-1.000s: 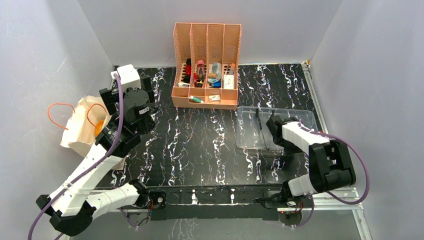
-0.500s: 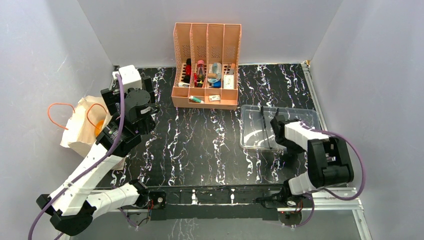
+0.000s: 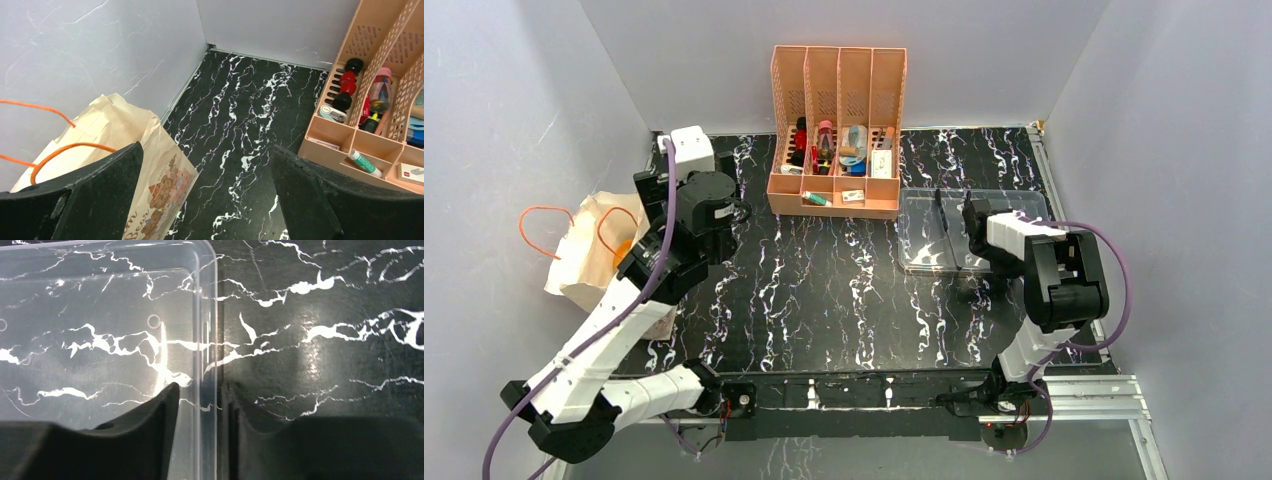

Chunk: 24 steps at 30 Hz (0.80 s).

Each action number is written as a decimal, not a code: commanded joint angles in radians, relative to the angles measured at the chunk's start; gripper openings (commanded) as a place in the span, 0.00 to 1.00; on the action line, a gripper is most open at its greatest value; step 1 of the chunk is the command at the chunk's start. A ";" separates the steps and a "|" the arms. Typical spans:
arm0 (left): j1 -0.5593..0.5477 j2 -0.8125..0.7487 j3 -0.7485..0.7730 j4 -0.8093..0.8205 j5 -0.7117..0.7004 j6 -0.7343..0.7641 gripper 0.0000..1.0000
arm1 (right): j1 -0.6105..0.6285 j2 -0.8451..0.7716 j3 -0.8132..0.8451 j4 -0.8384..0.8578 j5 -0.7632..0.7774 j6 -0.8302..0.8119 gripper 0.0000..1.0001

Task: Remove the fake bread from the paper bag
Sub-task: Move the container to the center of the board.

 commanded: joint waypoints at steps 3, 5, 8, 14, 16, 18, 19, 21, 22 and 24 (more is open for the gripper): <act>0.064 0.072 0.135 -0.131 0.124 -0.082 0.98 | -0.023 0.018 0.056 0.063 0.011 -0.133 0.50; 0.118 0.104 0.187 -0.172 0.222 -0.103 0.98 | -0.023 0.003 0.051 0.087 0.006 -0.172 0.57; 0.210 0.160 0.269 -0.232 0.343 -0.130 0.98 | -0.024 -0.028 0.041 0.118 0.004 -0.230 0.65; 0.313 0.253 0.455 -0.325 0.450 -0.144 0.98 | -0.021 -0.137 0.006 0.183 -0.026 -0.361 0.72; 0.333 0.266 0.488 -0.350 0.460 -0.155 0.98 | -0.013 -0.178 -0.007 0.210 -0.032 -0.415 0.74; 0.369 0.263 0.477 -0.345 0.483 -0.160 0.98 | 0.001 -0.214 -0.027 0.235 -0.017 -0.452 0.75; 0.390 0.269 0.475 -0.349 0.489 -0.162 0.98 | 0.005 -0.229 -0.034 0.242 -0.021 -0.471 0.76; 0.432 0.287 0.478 -0.362 0.503 -0.166 0.98 | 0.021 -0.260 -0.033 0.236 -0.015 -0.502 0.77; 0.454 0.296 0.478 -0.369 0.515 -0.172 0.98 | 0.034 -0.278 -0.035 0.235 -0.004 -0.520 0.78; 0.495 0.316 0.481 -0.399 0.512 -0.189 0.98 | 0.066 -0.321 -0.042 0.241 0.018 -0.556 0.78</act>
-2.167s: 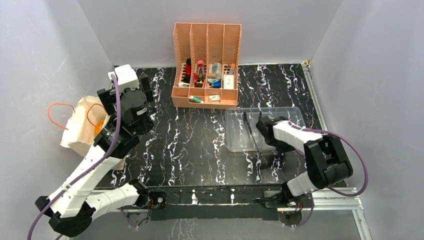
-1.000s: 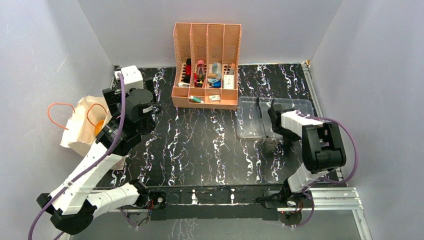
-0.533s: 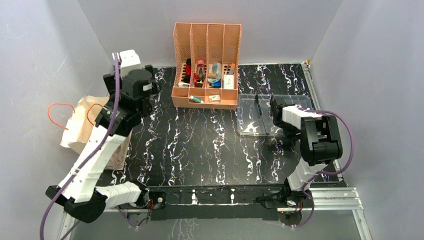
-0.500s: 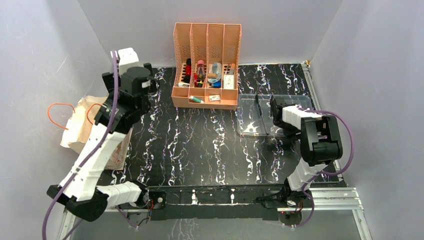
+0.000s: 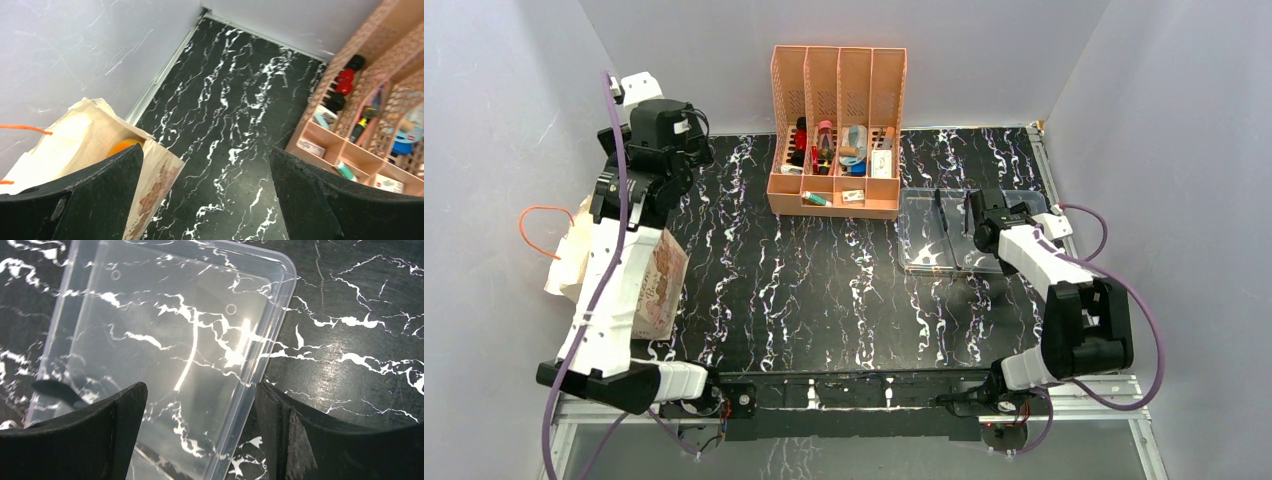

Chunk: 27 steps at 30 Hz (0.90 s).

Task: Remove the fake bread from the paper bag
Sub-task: Move the container to the center of the board, then move the paper bag to the center of the board.

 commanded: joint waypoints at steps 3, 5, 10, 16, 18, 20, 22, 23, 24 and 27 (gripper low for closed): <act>0.121 0.034 -0.007 -0.078 0.017 -0.049 0.98 | 0.102 -0.146 -0.019 0.063 0.087 -0.164 0.79; 0.154 0.031 -0.037 -0.066 0.014 -0.053 0.98 | 0.134 -0.171 -0.015 0.071 0.086 -0.190 0.79; 0.251 0.049 -0.082 -0.064 0.047 -0.090 0.98 | 0.223 -0.203 -0.002 0.065 0.082 -0.200 0.79; 0.308 0.054 -0.184 -0.030 0.079 -0.122 0.98 | 0.329 -0.209 -0.015 0.072 0.081 -0.174 0.79; 0.319 0.058 -0.198 -0.027 0.080 -0.129 0.98 | 0.346 -0.203 -0.025 0.077 0.074 -0.161 0.79; 0.327 0.057 -0.209 -0.023 0.086 -0.133 0.98 | 0.359 -0.194 -0.034 0.092 0.062 -0.157 0.79; 0.330 0.047 -0.229 -0.008 0.096 -0.134 0.98 | 0.373 -0.183 -0.041 0.103 0.057 -0.149 0.79; 0.331 0.043 -0.240 -0.001 0.099 -0.136 0.98 | 0.377 -0.178 -0.046 0.112 0.056 -0.150 0.79; 0.331 0.041 -0.250 0.002 0.101 -0.138 0.98 | 0.381 -0.171 -0.047 0.118 0.054 -0.150 0.79; 0.334 0.043 -0.282 0.011 0.117 -0.143 0.98 | 0.390 -0.159 -0.045 0.114 0.050 -0.149 0.79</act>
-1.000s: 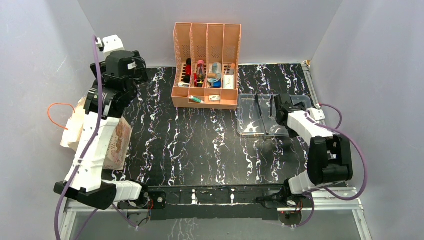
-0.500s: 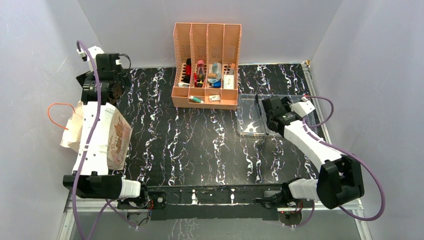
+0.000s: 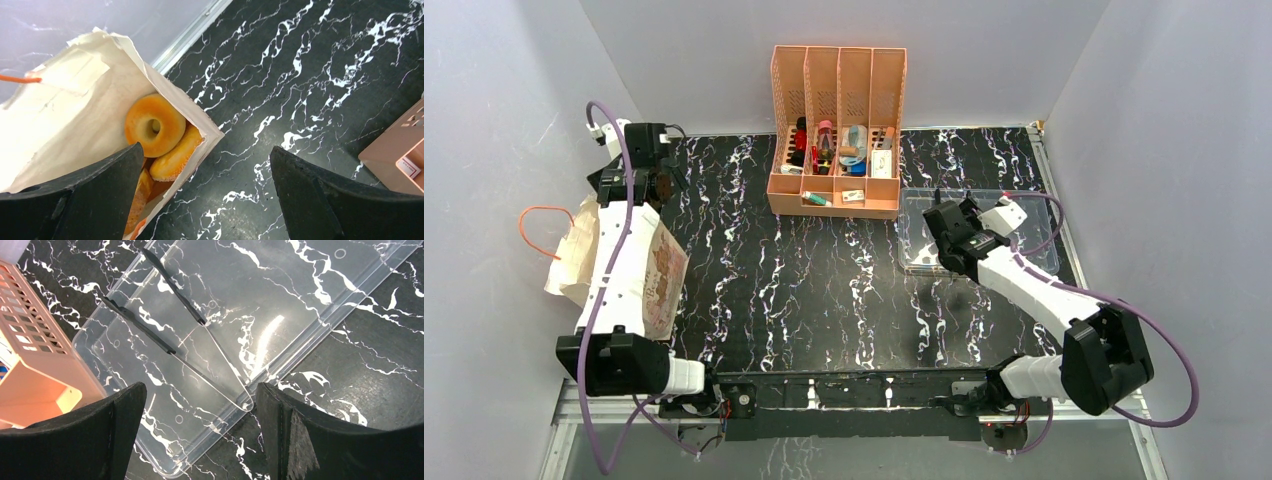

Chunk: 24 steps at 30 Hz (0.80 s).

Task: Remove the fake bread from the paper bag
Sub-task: Move the paper bag to the center of the board.

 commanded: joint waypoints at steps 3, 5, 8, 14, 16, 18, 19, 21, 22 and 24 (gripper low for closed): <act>0.011 -0.026 -0.067 0.037 0.045 -0.018 0.98 | 0.027 0.005 -0.010 0.040 0.011 0.015 0.79; 0.011 -0.033 -0.088 0.054 0.059 -0.019 0.98 | 0.034 -0.004 -0.011 0.035 0.016 0.017 0.79; 0.011 -0.034 -0.109 0.063 0.075 -0.022 0.97 | 0.041 -0.018 -0.011 0.027 0.020 0.021 0.79; 0.012 -0.082 -0.179 0.105 0.083 -0.050 0.94 | 0.051 -0.026 -0.004 -0.001 0.028 0.032 0.79; 0.013 -0.097 -0.193 0.115 0.078 -0.054 0.91 | 0.054 -0.030 -0.004 -0.005 0.032 0.032 0.79; 0.013 -0.104 -0.200 0.120 0.076 -0.053 0.87 | 0.055 -0.034 -0.002 -0.010 0.032 0.036 0.79; 0.013 -0.105 -0.203 0.121 0.075 -0.051 0.84 | 0.057 -0.036 -0.002 -0.011 0.031 0.038 0.79; 0.012 -0.108 -0.212 0.123 0.071 -0.051 0.76 | 0.061 -0.036 -0.002 -0.011 0.027 0.040 0.79; 0.011 -0.111 -0.217 0.126 0.069 -0.051 0.70 | 0.063 -0.036 -0.001 -0.011 0.026 0.042 0.79; 0.011 -0.117 -0.230 0.135 0.069 -0.051 0.59 | 0.067 -0.033 0.002 -0.013 0.026 0.043 0.79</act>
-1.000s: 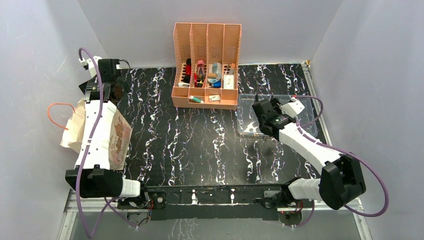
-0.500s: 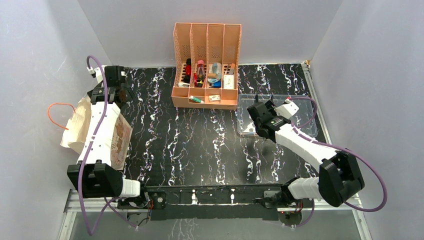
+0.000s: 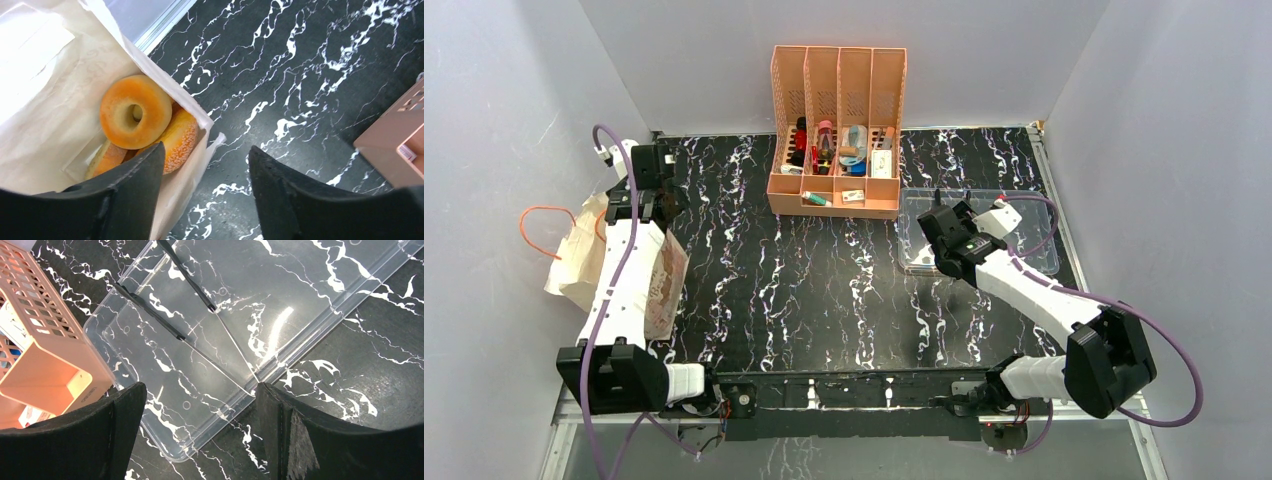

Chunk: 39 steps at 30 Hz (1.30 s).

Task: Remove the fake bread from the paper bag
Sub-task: Move the paper bag to the center of the board.

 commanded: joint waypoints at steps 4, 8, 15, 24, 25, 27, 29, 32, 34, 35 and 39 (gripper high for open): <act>0.004 -0.049 -0.048 0.038 0.002 0.006 0.46 | 0.020 -0.023 0.011 -0.013 0.032 0.021 0.79; 0.005 -0.043 -0.064 0.040 0.005 0.012 0.32 | 0.029 -0.019 0.009 -0.017 0.030 0.031 0.79; 0.006 -0.034 -0.069 0.083 0.056 0.015 0.00 | 0.041 -0.009 0.032 -0.038 0.043 0.045 0.79; 0.002 0.038 0.003 0.133 0.212 -0.014 0.00 | 0.046 0.001 0.040 -0.057 0.072 0.046 0.79; -0.001 0.047 0.010 0.139 0.232 -0.012 0.00 | 0.046 0.003 0.039 -0.056 0.076 0.042 0.79; -0.016 0.064 0.028 0.145 0.246 -0.003 0.00 | 0.048 0.004 0.038 -0.052 0.086 0.022 0.79; -0.032 0.078 0.043 0.156 0.258 0.005 0.00 | 0.047 0.003 0.032 -0.033 0.095 -0.011 0.79; -0.054 0.080 0.059 0.167 0.274 0.011 0.00 | 0.047 -0.011 0.013 0.011 0.104 -0.076 0.79; -0.074 0.111 0.071 0.166 0.275 0.015 0.00 | 0.047 -0.022 -0.003 0.053 0.107 -0.133 0.79; -0.084 0.117 0.078 0.164 0.275 0.017 0.00 | 0.048 -0.030 -0.014 0.071 0.108 -0.156 0.80; -0.129 0.135 0.111 0.158 0.278 0.017 0.00 | 0.047 -0.050 -0.051 0.170 0.101 -0.261 0.82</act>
